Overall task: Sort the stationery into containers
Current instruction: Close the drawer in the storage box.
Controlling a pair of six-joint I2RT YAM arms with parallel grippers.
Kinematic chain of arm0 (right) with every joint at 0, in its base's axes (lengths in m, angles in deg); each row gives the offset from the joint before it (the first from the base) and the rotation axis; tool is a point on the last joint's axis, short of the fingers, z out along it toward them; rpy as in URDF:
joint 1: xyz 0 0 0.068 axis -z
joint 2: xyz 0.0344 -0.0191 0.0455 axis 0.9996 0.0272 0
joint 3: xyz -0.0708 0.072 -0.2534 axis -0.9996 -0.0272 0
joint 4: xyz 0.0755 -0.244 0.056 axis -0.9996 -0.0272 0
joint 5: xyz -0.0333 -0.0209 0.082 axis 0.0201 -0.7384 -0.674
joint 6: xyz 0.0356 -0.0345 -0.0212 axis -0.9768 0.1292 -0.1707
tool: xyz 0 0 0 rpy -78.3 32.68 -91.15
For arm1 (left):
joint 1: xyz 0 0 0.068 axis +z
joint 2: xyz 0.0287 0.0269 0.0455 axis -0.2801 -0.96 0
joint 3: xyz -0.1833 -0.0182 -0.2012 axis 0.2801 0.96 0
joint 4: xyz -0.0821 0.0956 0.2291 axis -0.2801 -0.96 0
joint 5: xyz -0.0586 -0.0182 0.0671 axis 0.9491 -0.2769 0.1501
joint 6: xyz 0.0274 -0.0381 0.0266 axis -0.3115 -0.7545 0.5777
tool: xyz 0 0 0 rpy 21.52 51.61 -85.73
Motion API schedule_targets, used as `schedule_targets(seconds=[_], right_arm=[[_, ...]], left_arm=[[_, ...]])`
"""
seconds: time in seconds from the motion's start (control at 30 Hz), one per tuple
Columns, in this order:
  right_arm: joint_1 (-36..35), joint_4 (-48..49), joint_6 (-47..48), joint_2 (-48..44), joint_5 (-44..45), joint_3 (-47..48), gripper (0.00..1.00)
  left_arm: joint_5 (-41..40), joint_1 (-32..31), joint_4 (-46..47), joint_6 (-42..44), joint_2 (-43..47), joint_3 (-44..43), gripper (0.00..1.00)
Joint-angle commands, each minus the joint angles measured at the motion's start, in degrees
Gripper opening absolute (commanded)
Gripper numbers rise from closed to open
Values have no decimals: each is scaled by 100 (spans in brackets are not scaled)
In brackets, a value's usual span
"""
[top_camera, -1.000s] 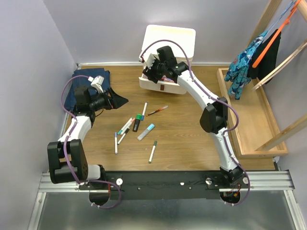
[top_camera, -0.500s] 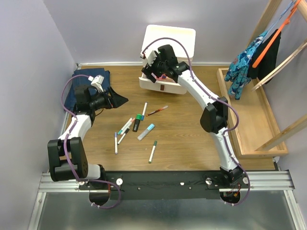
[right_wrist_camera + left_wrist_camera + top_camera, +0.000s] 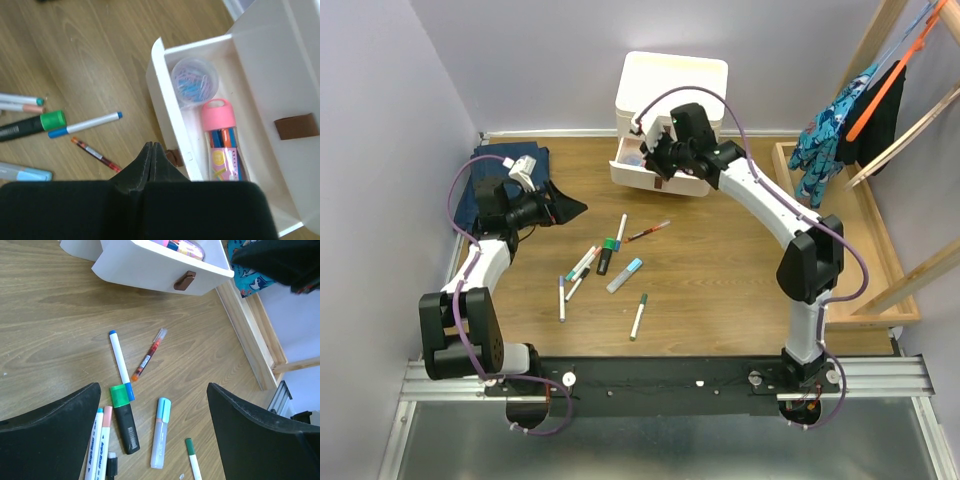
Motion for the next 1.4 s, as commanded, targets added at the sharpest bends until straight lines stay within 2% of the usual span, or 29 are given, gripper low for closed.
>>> schedule_targets(seconds=[0.0,0.17,0.3,0.5,1.03,1.37], right_arm=[[-76,-113,480,-127,492,-636,1],[-120,493,1016,-277,1248,-1225,1],[-146,924,1122,-242,2064,-1393,1],[-146,1478,1113,-119,2742,-1490,1],[-146,2181,1184,786,3279,-717,1],[-137,3120,1298,1270,4008,-497,1]], left_arm=[[-48,29,67,8,197,76,96],[-57,-24,67,8,179,94,96],[-66,-32,67,8,136,76,96],[-75,-32,85,35,135,112,96],[-84,-32,41,87,65,103,96],[-119,-15,-20,131,12,76,96]])
